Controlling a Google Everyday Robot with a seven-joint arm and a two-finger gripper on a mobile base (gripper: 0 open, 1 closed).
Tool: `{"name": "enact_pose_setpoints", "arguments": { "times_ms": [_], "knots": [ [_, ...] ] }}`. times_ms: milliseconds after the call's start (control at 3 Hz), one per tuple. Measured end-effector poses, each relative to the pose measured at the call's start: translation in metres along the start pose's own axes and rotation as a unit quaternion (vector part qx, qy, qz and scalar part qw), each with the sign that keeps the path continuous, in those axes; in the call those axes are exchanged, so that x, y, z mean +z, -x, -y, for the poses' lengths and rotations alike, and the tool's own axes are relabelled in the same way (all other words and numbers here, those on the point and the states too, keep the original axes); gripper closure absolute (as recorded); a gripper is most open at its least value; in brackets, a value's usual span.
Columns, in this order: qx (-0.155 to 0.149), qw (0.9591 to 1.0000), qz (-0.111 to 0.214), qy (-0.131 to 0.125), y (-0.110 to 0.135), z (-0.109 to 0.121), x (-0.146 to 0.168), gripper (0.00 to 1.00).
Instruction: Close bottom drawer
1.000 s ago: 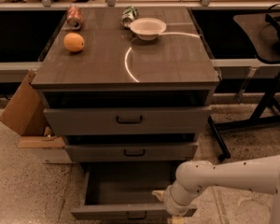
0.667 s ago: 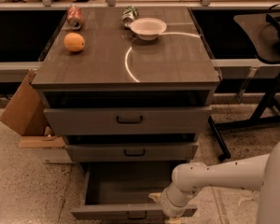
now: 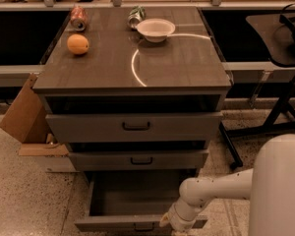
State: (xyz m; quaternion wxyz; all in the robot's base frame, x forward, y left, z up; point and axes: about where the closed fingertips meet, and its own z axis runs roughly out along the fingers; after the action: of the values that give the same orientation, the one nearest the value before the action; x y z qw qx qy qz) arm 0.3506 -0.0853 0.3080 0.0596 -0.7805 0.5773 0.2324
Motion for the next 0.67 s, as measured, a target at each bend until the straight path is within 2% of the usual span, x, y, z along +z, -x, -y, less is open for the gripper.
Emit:
{"name": "enact_pose_setpoints", "arguments": {
  "times_ms": [333, 667],
  "knots": [
    [0.017, 0.9997, 0.016, -0.002, -0.0215, 0.0041, 0.0244, 0.71],
    [0.016, 0.9998, 0.015, 0.0, -0.0193, 0.0022, 0.0227, 0.94]
  ]
}}
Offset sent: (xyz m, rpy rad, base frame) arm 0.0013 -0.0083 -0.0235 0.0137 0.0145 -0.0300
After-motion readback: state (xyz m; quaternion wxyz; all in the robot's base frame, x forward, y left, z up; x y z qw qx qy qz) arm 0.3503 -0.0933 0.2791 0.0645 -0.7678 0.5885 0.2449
